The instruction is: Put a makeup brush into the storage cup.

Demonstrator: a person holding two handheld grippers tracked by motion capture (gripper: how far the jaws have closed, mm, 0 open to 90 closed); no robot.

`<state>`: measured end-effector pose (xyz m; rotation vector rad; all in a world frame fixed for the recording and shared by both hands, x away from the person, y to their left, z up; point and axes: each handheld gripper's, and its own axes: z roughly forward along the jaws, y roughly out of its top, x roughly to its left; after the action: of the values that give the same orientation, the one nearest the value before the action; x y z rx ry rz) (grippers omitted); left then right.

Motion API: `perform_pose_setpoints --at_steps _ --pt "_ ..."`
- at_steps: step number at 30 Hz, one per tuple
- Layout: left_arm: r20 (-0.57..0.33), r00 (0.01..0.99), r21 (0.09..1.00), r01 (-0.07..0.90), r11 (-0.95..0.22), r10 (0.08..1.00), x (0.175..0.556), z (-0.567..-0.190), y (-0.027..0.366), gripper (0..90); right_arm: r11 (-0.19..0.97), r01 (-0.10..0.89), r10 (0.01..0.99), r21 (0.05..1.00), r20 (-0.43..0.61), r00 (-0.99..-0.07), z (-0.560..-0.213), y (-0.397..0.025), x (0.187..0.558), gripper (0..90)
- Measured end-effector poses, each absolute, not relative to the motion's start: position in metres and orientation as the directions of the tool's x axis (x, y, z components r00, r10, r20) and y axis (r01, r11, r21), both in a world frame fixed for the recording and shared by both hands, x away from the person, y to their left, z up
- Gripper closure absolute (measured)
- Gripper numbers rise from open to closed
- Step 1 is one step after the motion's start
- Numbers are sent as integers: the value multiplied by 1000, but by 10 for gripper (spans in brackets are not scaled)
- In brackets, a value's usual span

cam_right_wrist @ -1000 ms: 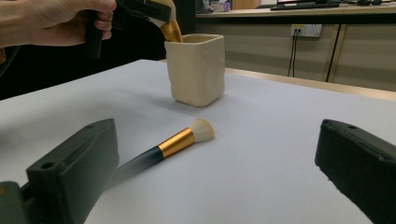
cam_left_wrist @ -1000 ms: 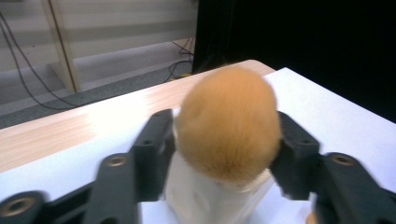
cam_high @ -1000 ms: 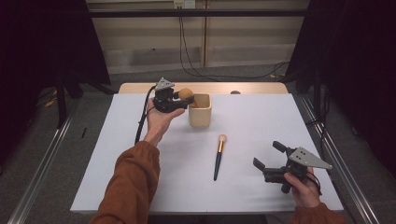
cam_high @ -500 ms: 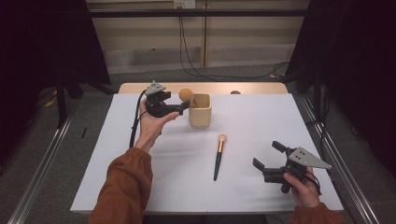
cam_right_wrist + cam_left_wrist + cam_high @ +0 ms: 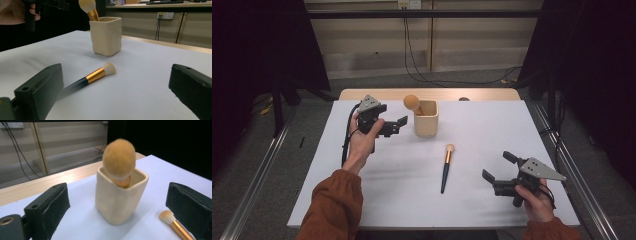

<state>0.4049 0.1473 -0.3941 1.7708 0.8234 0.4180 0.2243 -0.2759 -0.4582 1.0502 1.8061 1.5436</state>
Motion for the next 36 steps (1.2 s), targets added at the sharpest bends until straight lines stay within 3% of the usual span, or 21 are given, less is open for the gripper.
perform_pose_setpoints --at_steps 6,20,36 --pt "-154 681 931 342 -125 716 395 -403 164 47 34 217 833 976 93 -545 -459 -277 223 0" --pt "-116 695 948 292 -130 709 358 -406 194 38 41 219 841 975 85 -534 -459 -278 220 0" --pt "-81 644 957 263 -121 761 319 -412 227 34 41 219 848 975 82 -524 -458 -279 218 0"
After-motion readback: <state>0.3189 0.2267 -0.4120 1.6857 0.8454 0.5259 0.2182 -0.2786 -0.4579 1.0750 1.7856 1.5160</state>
